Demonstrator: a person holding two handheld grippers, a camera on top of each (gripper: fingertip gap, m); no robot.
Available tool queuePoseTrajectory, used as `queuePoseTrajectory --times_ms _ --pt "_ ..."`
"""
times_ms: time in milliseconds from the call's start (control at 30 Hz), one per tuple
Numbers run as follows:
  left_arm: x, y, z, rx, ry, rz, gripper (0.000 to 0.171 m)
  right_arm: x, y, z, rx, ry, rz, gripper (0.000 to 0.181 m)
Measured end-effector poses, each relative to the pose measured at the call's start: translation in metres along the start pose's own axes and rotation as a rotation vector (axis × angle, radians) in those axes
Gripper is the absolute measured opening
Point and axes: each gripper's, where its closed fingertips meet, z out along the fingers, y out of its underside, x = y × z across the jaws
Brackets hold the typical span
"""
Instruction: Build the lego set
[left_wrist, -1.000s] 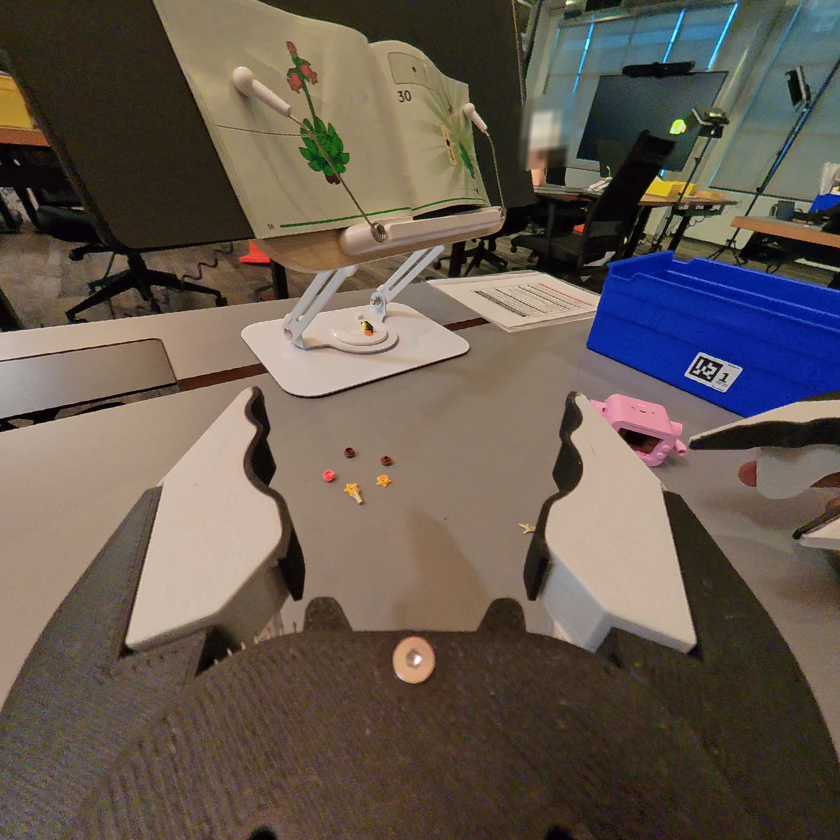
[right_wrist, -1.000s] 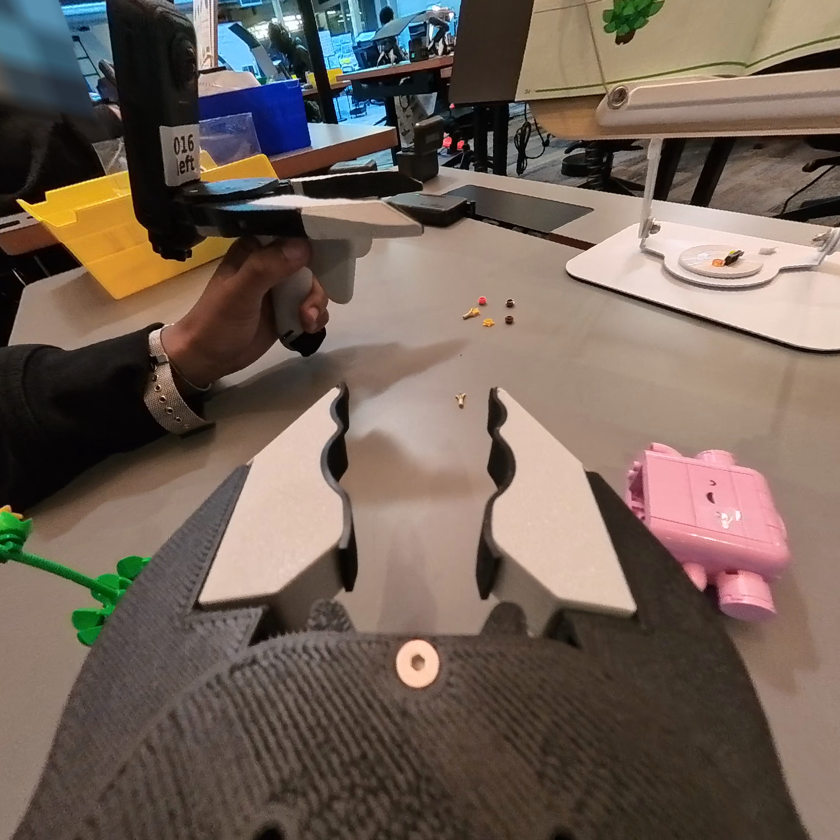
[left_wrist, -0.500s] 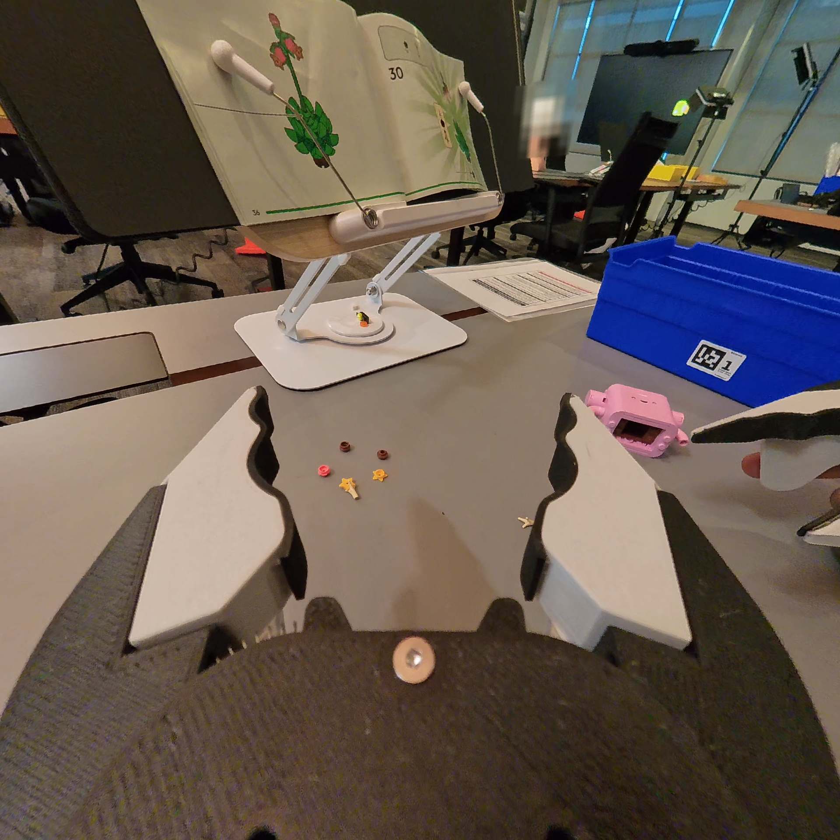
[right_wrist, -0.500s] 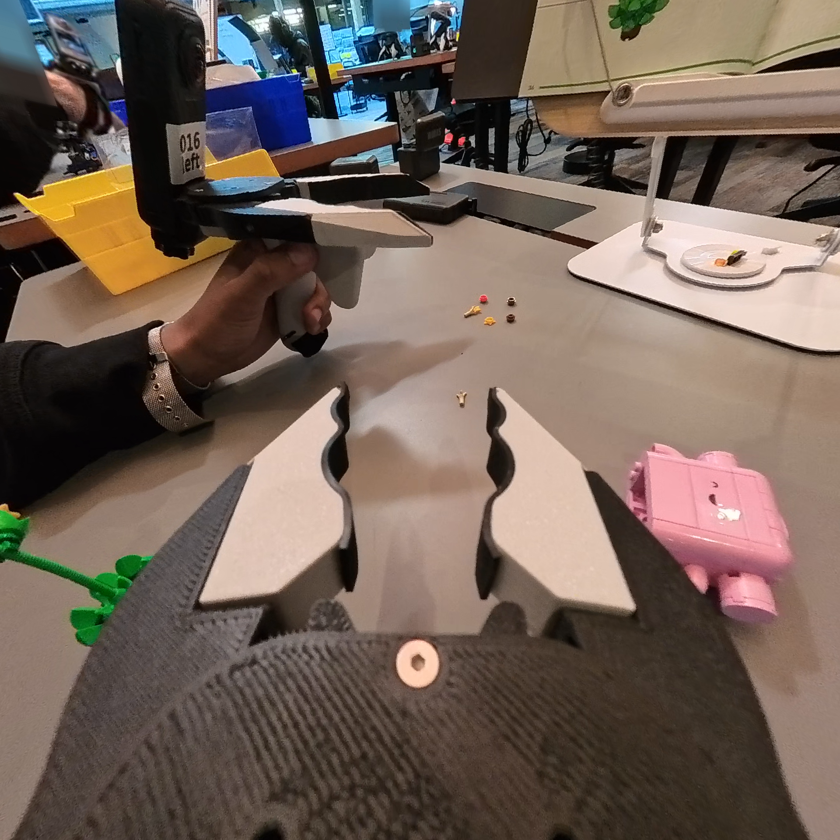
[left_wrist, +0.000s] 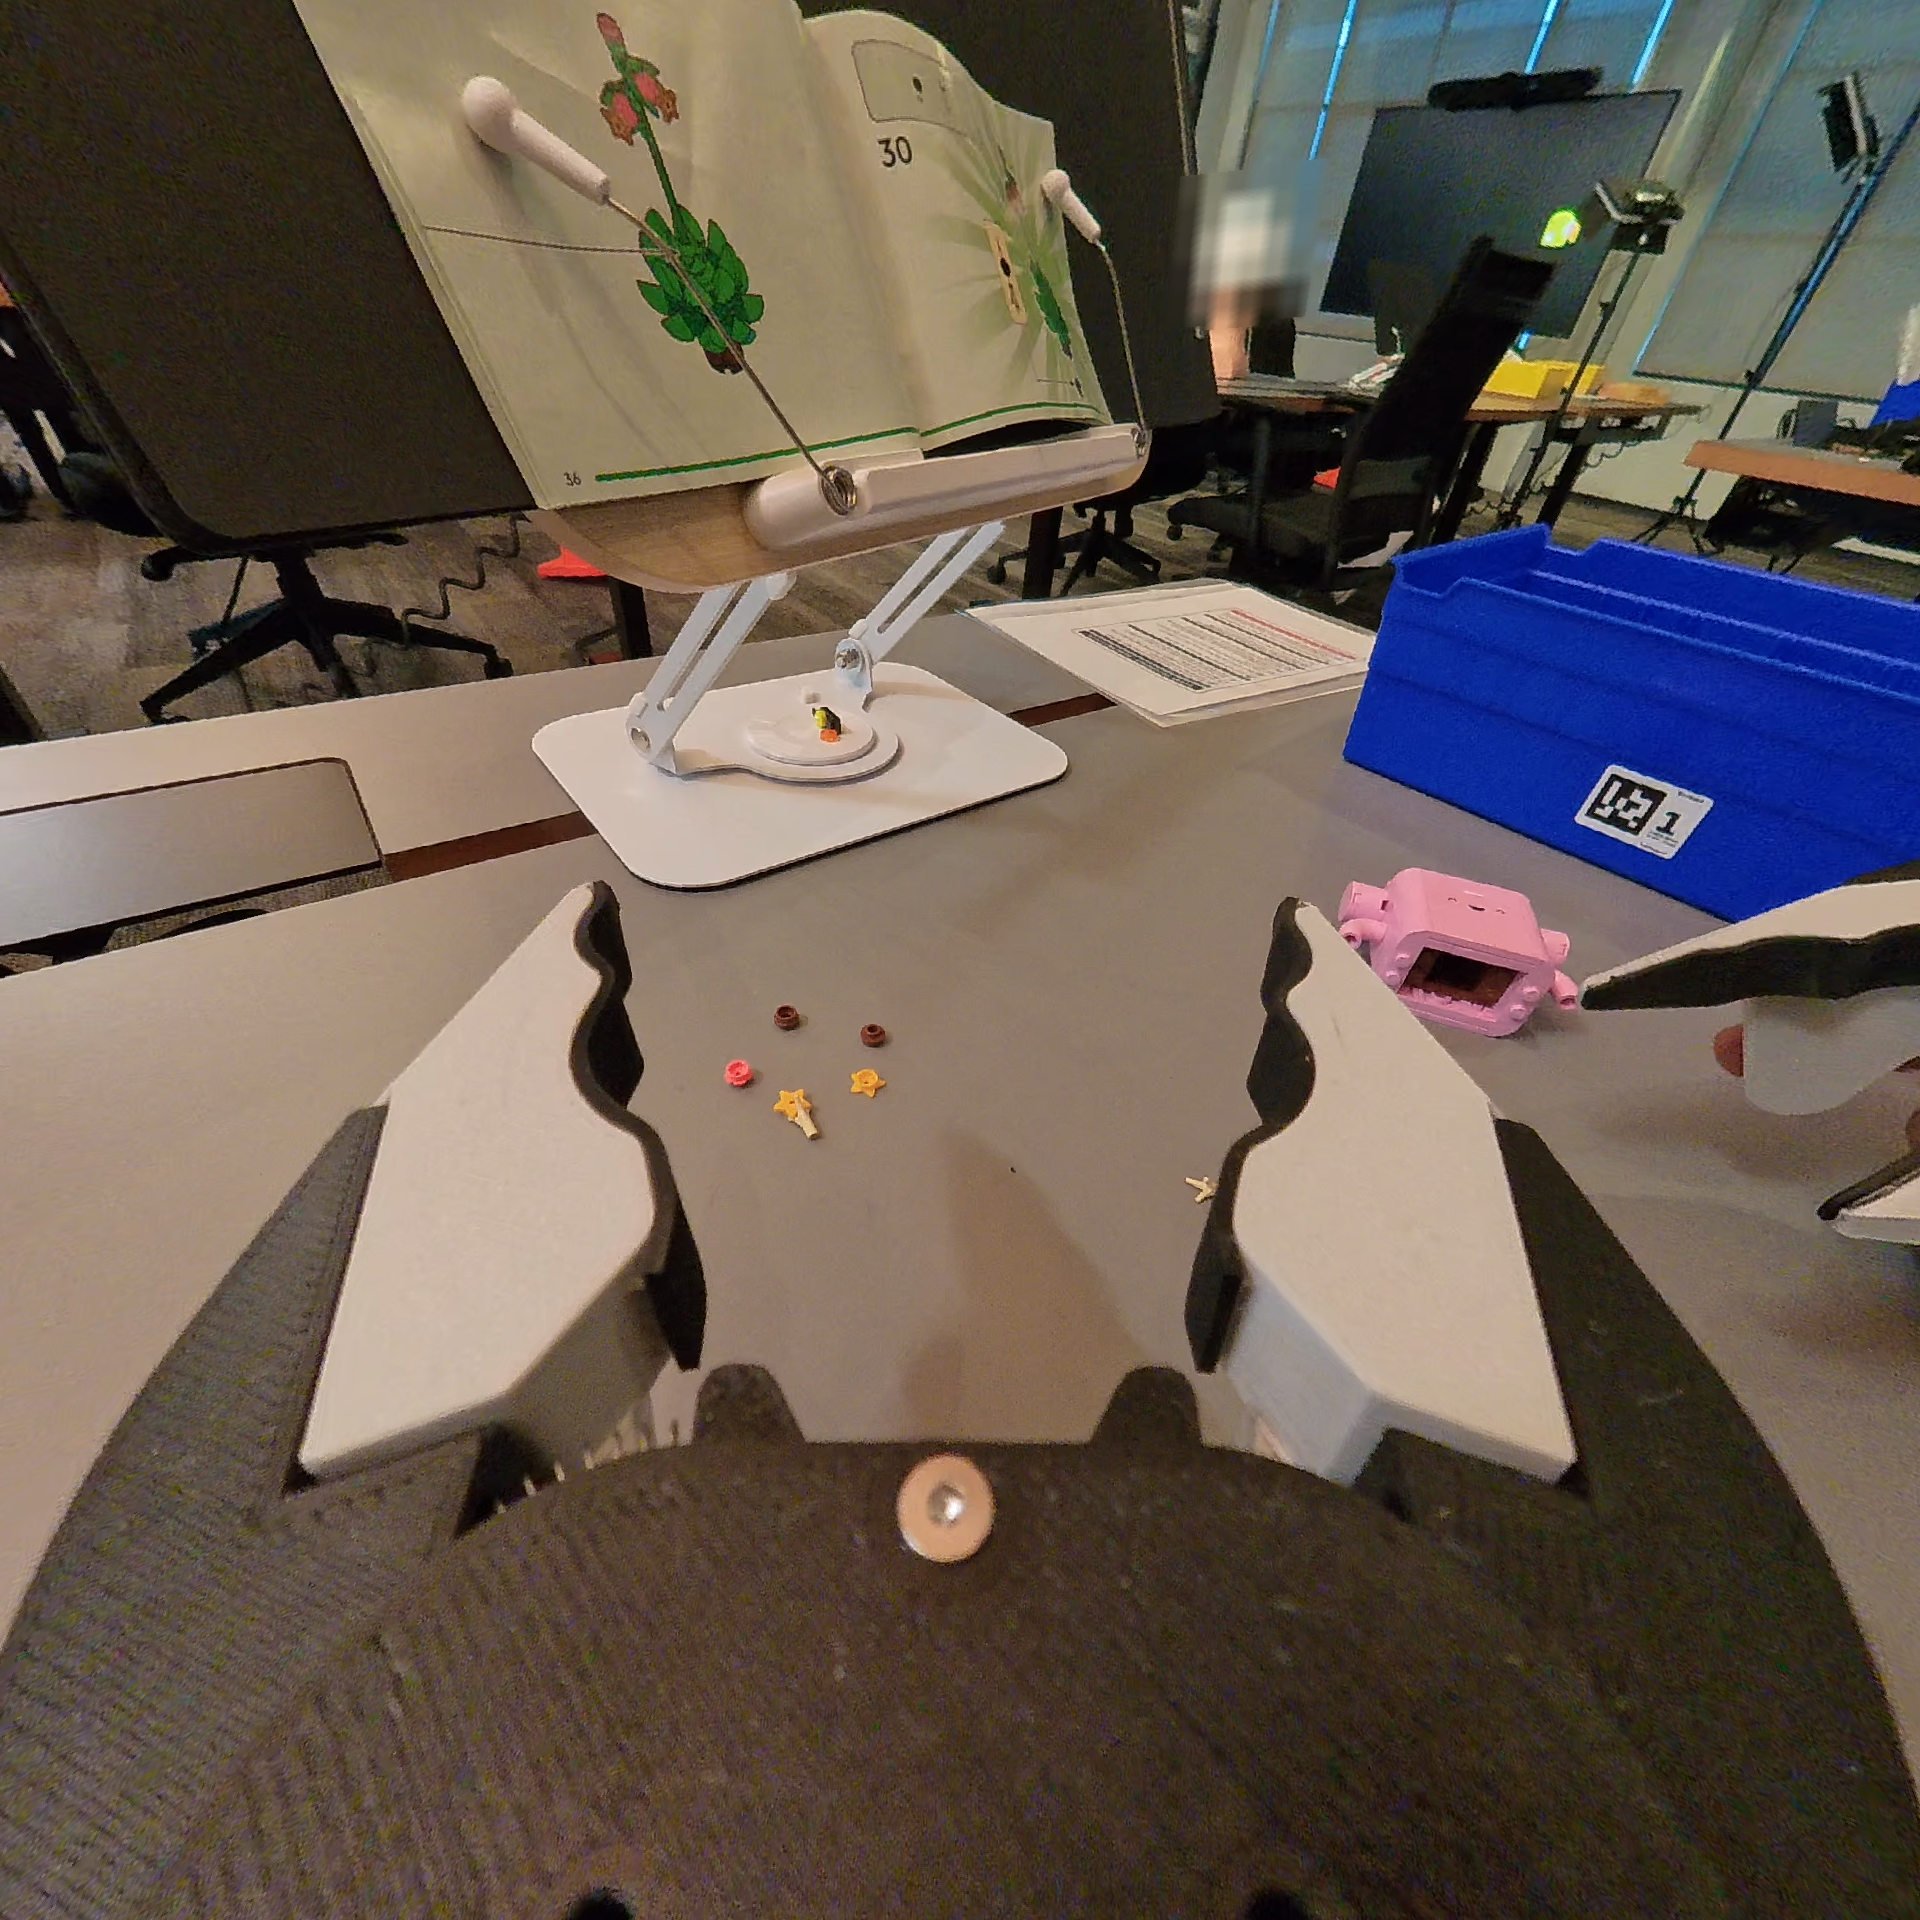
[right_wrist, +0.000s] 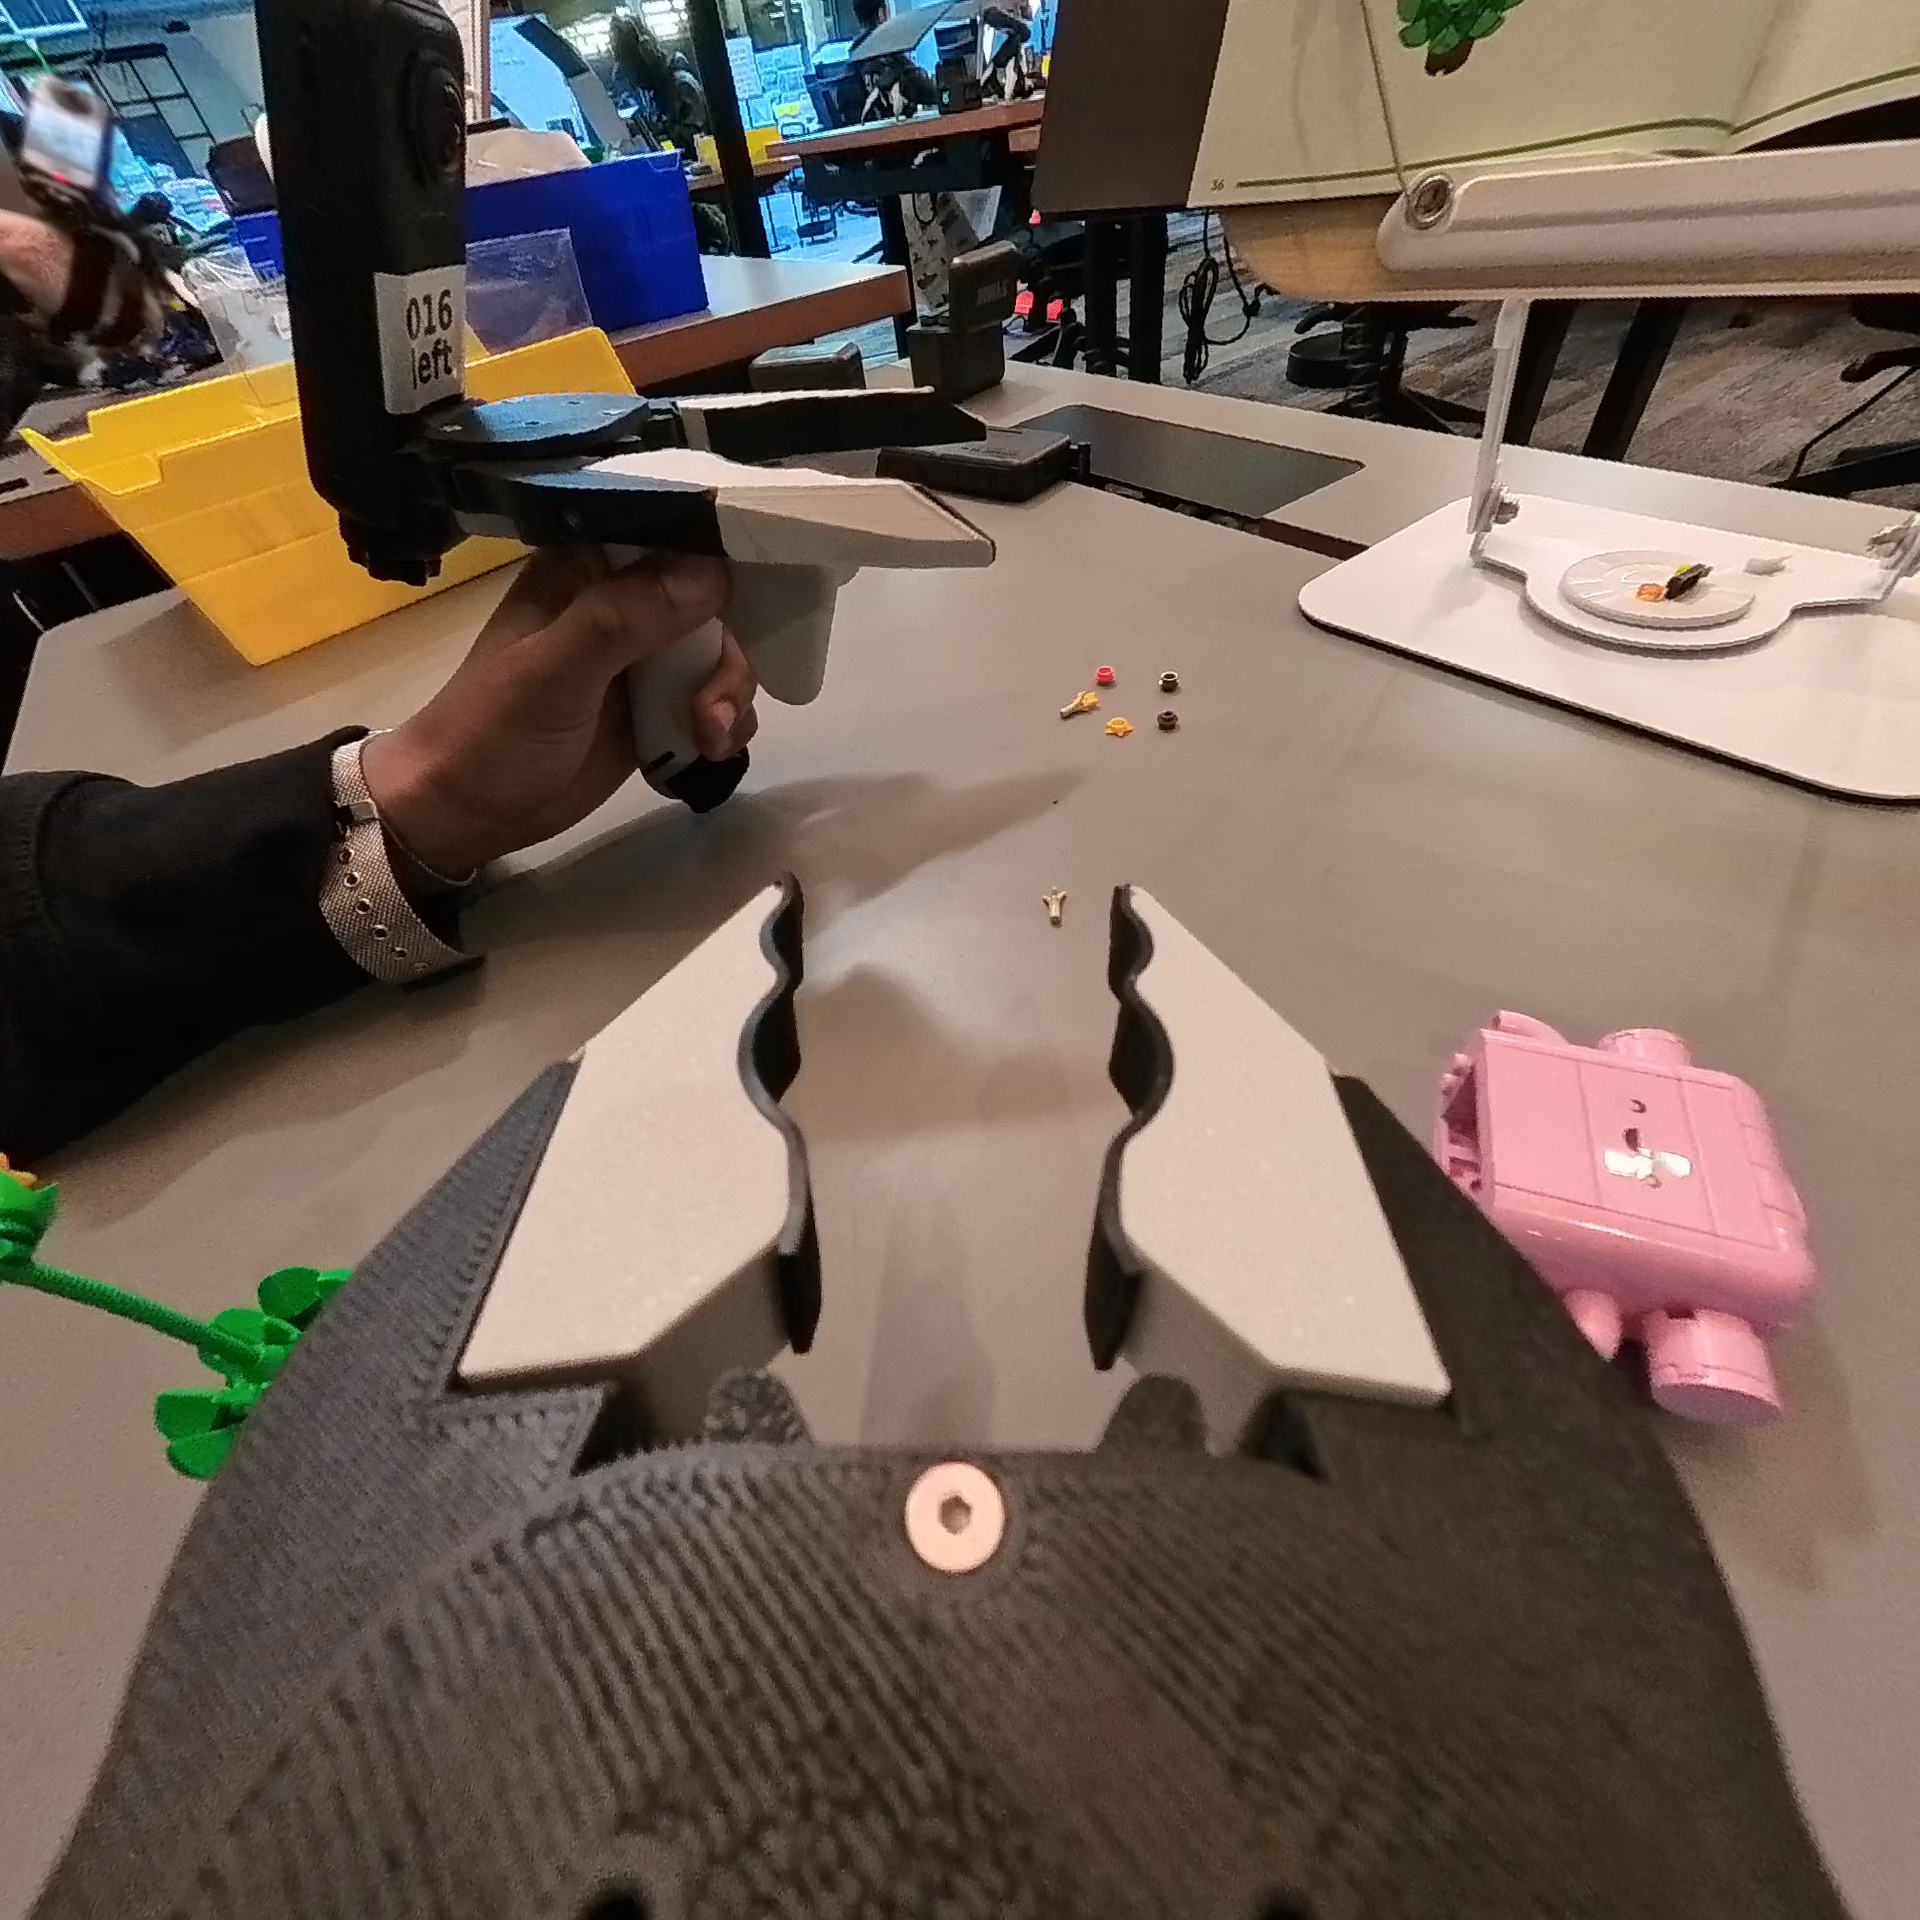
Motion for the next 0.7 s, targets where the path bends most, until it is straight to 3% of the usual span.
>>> queuePoseTrajectory --times_ms 700 --pt "0.0015 0.002 0.0014 -0.008 0.006 0.005 0.119 0.0042 0.0005 0.0007 -0.003 0.02 0.012 0.059"
